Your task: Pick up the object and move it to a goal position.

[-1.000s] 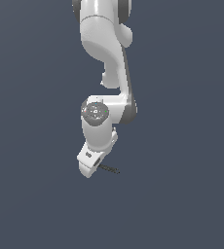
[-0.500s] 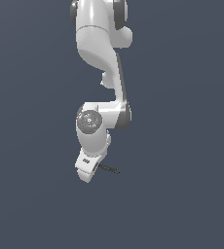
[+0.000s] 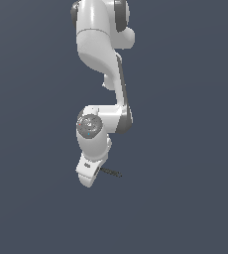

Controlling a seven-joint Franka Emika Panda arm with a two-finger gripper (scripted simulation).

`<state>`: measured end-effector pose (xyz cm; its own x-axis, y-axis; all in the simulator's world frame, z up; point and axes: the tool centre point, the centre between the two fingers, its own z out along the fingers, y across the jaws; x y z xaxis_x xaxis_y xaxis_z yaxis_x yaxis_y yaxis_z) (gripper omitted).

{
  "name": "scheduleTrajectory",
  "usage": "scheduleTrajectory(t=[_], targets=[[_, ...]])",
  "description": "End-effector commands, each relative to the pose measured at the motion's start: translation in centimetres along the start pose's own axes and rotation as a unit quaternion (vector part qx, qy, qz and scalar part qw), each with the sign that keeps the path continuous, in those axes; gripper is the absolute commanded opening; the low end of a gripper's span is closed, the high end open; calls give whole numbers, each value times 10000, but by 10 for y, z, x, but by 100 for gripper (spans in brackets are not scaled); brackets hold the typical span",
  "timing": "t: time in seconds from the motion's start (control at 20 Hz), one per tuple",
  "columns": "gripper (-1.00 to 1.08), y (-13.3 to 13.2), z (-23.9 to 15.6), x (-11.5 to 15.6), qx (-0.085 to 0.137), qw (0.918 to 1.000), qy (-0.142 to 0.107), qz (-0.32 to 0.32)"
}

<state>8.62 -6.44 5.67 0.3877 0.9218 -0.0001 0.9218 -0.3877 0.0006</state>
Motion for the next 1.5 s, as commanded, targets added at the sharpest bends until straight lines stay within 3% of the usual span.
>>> scheduleTrajectory(t=[0.0,0.4,0.7,0.75,1.45], targets=[[100,0,5,0,3,10000,-1,-4],[100,-1,43,0,3,10000,-1,-22],[100,0,49,0,3,10000,-1,-22],[-100,0,49,0,3,10000,-1,-22],[-100,-1,44,1,3,10000,7,-37]])
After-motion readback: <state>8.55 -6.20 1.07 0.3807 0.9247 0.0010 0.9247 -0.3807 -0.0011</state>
